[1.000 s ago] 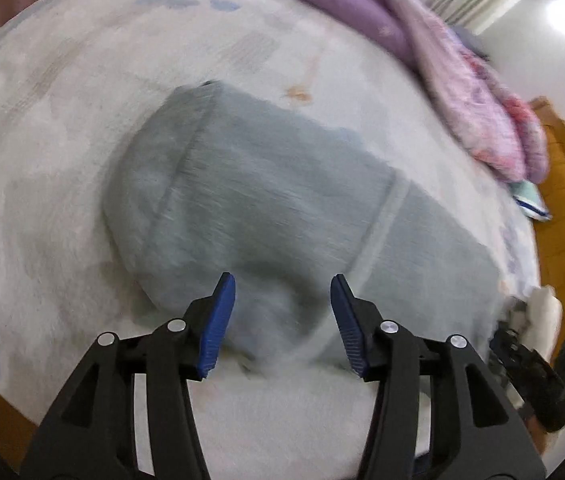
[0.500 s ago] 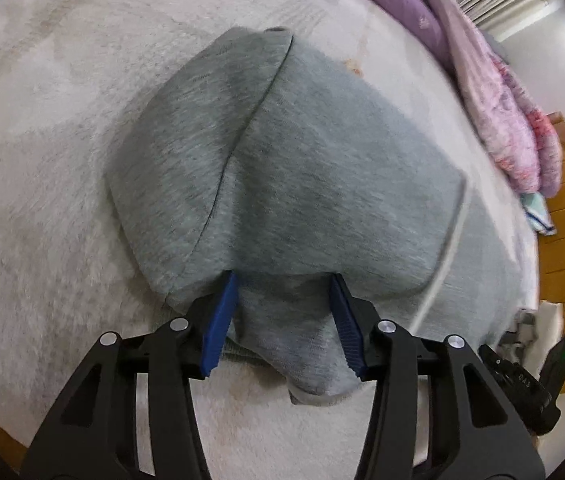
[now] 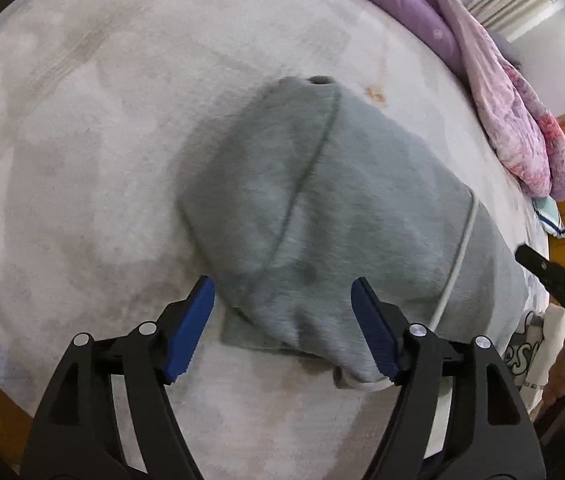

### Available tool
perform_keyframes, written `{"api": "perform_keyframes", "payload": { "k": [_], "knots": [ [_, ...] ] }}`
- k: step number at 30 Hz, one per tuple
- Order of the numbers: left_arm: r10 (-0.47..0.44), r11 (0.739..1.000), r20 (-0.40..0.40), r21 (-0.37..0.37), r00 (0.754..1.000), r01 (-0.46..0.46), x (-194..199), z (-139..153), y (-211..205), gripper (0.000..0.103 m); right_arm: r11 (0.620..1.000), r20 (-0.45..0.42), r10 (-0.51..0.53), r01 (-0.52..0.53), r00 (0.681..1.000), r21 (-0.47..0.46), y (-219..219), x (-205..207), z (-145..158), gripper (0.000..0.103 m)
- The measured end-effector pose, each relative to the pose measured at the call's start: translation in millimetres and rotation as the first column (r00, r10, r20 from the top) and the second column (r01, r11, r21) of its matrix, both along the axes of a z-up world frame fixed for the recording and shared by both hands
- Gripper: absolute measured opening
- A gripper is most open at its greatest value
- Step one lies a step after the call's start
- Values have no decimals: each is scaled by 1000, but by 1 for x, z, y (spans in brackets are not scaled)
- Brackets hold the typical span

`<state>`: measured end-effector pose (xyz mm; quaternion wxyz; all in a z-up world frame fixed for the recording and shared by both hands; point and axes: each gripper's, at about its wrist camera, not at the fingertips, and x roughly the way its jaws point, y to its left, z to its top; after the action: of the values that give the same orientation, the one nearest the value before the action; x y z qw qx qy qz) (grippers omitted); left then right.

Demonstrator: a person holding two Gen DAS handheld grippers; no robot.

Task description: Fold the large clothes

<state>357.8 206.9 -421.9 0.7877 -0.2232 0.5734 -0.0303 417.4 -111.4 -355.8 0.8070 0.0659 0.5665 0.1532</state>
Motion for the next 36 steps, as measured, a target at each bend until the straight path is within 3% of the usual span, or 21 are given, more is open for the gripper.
{"api": "perform_keyframes", "payload": {
  "k": [4,8,12,17,22,24,27,32,36],
  "knots": [
    [40,999,-38,-3,999,-40,4,-11,20,78,999,-80,25,-27,997,-32,15,17,-13,0],
    [31,999,-77,35,997,-29,7,-19,26,79,986,-107,85,-99,991,-134,30,29,-19,0],
    [10,1000,-123,22,992,-8,5,-32,24,84,957,-213,125,-175,969,-232,41,39,-53,0],
    [10,1000,-99,31,995,-7,3,-33,16,89,960,-224,88,-143,971,-242,40,37,-79,1],
    [25,999,-93,48,995,-20,1,-34,15,90,990,-259,54,-85,964,-113,19,24,-63,1],
    [23,998,-94,52,995,-18,4,-35,5,90,991,-260,96,-118,961,-70,18,8,-51,1],
    [29,999,-94,45,995,-25,5,-35,6,90,975,-263,177,-206,948,-86,22,-20,-39,1],
    [32,999,-104,-33,994,-36,7,-32,7,90,972,-284,156,-199,946,-128,24,-29,-73,0],
    [24,993,-106,-114,994,-36,5,-31,10,90,974,-237,130,-169,963,-151,23,-35,-72,0]
  ]
}}
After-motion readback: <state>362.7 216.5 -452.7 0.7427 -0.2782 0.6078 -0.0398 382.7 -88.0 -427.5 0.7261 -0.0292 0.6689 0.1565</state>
